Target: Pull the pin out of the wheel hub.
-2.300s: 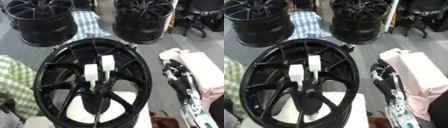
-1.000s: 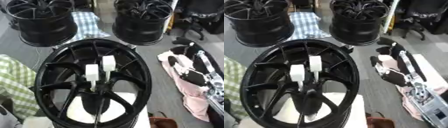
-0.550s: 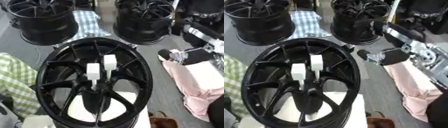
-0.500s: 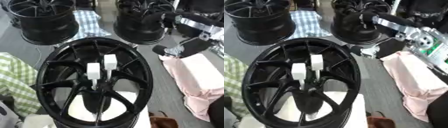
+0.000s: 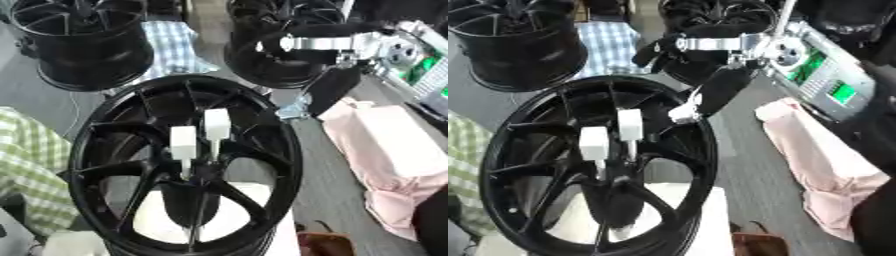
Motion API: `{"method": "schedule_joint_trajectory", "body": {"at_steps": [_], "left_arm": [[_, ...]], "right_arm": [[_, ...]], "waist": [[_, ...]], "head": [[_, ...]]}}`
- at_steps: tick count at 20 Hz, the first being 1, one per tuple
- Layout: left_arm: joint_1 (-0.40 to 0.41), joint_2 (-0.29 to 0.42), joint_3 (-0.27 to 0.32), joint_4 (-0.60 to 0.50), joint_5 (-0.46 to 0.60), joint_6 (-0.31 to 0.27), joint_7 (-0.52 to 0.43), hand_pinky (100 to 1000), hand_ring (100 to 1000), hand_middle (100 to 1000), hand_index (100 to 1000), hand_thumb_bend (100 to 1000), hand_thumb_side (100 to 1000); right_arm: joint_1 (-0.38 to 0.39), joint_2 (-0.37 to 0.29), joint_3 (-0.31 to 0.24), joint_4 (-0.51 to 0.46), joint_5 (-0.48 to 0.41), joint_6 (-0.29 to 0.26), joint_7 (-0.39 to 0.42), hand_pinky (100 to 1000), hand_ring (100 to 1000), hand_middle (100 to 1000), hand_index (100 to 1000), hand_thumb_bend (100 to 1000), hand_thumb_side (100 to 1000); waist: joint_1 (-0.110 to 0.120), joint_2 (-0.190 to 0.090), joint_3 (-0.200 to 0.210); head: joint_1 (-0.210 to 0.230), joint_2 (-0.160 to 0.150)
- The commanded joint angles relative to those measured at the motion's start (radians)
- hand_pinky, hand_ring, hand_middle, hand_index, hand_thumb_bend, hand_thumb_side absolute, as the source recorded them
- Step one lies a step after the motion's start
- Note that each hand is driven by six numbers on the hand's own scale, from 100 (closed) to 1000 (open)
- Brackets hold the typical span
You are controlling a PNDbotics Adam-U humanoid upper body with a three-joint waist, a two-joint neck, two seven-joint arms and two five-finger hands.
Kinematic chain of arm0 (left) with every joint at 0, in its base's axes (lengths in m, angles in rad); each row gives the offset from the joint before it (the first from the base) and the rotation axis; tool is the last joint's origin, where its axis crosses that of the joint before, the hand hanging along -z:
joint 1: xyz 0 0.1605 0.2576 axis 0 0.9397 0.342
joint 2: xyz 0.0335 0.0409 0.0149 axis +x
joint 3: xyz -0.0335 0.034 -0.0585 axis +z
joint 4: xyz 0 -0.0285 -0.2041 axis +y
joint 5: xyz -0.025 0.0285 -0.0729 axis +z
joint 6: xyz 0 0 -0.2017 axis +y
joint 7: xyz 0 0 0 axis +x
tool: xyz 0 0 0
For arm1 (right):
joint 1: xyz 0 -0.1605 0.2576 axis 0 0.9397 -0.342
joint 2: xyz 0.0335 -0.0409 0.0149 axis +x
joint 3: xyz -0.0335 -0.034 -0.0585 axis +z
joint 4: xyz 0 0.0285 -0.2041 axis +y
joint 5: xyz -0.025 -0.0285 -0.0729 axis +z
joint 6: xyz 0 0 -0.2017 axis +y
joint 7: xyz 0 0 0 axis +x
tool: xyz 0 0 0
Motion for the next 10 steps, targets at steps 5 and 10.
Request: {"method": "schedule_joint_trajectory", "body": {"at_steps": [5, 10], "left_arm": [[-0.018, 0.006, -0.015, -0.021, 0.005, 0.012, 0.000, 509, 313, 646, 696, 100, 884], [-0.023, 0.003, -0.018, -0.024, 0.007, 0.022, 0.000, 509, 319, 646, 696, 100, 885]], "right_arm": [[-0.078, 0.061, 0.048, 0.091, 0.171, 0.042, 0.074, 913, 924, 931, 966, 438, 300], [-0.093, 0.109, 0.082, 0.181, 0.298, 0.035, 0.116, 913, 922, 923, 968, 412, 270]], "waist": [[0.003, -0.014, 0.013], [0.002, -0.014, 0.021]], "head": [[-0.026, 0.004], [-0.031, 0.001]]}}
